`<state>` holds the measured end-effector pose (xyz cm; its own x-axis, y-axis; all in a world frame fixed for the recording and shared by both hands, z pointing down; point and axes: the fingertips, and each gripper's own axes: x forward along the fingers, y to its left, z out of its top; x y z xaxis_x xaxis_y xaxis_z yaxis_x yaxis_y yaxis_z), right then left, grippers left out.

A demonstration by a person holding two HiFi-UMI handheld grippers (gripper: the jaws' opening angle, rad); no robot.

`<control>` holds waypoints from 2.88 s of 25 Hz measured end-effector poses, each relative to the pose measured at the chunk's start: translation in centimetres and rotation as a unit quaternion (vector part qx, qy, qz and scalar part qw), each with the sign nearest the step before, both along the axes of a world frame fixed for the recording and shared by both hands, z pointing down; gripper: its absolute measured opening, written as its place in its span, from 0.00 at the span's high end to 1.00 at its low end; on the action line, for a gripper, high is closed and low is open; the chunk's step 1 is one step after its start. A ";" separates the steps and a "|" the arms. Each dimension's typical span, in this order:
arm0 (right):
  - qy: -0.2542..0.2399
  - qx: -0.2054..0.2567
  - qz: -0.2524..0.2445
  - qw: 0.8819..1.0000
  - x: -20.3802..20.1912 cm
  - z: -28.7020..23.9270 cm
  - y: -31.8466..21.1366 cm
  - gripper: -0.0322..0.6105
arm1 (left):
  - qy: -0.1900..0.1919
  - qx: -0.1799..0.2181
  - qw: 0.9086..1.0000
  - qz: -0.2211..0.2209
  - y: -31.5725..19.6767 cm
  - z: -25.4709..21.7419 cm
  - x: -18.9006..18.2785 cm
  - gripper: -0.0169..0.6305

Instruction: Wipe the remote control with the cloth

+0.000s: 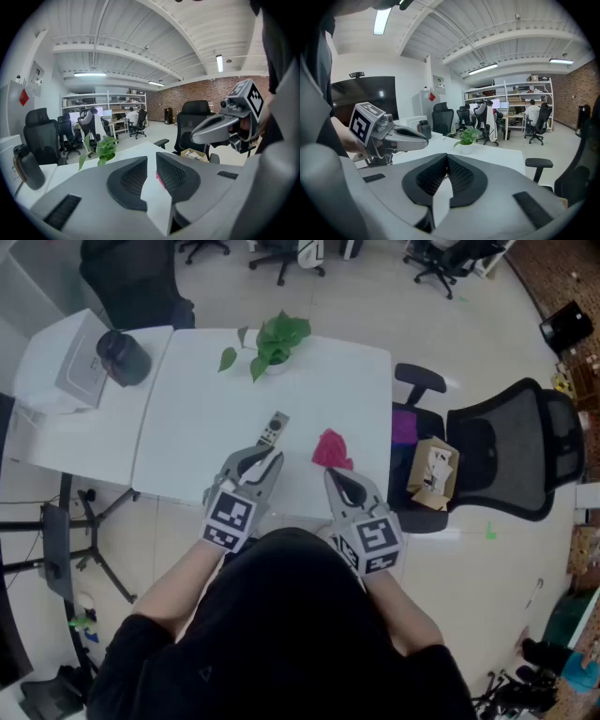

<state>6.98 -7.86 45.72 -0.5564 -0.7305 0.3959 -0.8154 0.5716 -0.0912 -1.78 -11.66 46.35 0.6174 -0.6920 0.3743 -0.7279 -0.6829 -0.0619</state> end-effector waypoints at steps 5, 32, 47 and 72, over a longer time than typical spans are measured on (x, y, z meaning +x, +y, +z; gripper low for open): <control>0.000 -0.009 0.011 1.000 0.1 -0.2 0.0 0.94 | -0.022 -0.014 1.000 -0.012 -1.1 2.3 -0.4 0.75; 0.010 -0.034 0.026 0.999 0.8 0.5 0.5 0.93 | -0.180 -0.209 0.957 -0.092 -8.5 24.2 -4.0 0.56; 0.016 -0.026 0.025 0.999 1.0 0.5 0.5 0.93 | -0.150 -0.187 0.967 -0.090 -8.4 22.2 -3.9 0.65; 0.104 -0.083 0.025 0.991 3.1 10.4 -3.9 0.71 | -0.018 -0.014 0.998 -0.057 -0.7 -0.6 -2.8 0.65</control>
